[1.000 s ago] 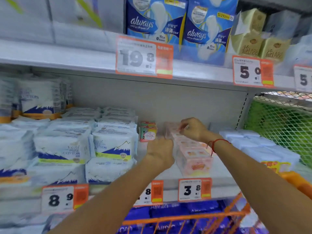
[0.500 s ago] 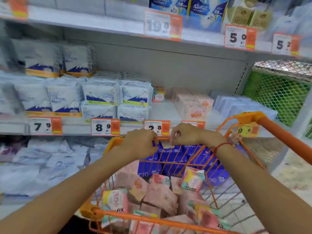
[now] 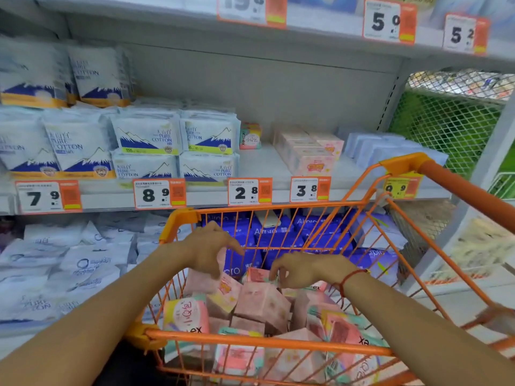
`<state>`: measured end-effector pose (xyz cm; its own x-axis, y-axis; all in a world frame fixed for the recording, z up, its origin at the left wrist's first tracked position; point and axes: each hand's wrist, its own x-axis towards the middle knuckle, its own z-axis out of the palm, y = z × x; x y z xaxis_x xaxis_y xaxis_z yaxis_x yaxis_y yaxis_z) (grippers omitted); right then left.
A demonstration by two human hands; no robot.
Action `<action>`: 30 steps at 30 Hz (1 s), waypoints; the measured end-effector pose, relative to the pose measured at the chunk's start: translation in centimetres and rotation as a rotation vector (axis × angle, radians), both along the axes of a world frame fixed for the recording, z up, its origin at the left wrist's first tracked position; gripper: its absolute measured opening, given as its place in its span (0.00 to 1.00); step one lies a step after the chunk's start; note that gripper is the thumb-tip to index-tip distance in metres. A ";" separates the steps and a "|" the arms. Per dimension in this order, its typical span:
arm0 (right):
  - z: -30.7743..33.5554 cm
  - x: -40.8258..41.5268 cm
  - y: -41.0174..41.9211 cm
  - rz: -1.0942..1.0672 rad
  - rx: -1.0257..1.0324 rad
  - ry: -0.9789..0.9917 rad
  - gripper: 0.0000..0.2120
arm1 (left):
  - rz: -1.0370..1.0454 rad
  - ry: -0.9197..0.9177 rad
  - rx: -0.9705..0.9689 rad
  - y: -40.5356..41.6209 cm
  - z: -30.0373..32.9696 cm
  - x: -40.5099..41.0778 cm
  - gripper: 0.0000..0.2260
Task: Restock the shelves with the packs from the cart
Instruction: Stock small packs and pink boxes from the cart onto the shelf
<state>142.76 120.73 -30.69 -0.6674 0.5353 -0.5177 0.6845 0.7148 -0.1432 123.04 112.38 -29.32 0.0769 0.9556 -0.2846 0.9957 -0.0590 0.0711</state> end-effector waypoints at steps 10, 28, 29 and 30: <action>0.8 3.6 2.0 -0.308 0.285 0.111 0.17 | -0.020 0.550 -0.037 -0.8 0.4 4.9 0.15; -1.1 3.4 2.0 -0.167 0.314 -0.136 0.30 | 0.016 0.211 -0.345 4.7 -4.6 5.4 0.26; -1.2 3.4 2.0 -0.159 0.304 -0.139 0.29 | 0.007 0.220 -0.325 5.1 -4.8 5.3 0.26; -1.3 3.4 2.0 -0.154 0.288 -0.142 0.28 | 0.003 0.219 -0.297 5.4 -4.9 5.3 0.25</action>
<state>146.13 122.78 -32.04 -0.4999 0.7618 -0.4121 0.7860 0.5989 0.1535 128.37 117.82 -34.23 -0.0189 0.8289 -0.5591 0.9893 -0.0653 -0.1302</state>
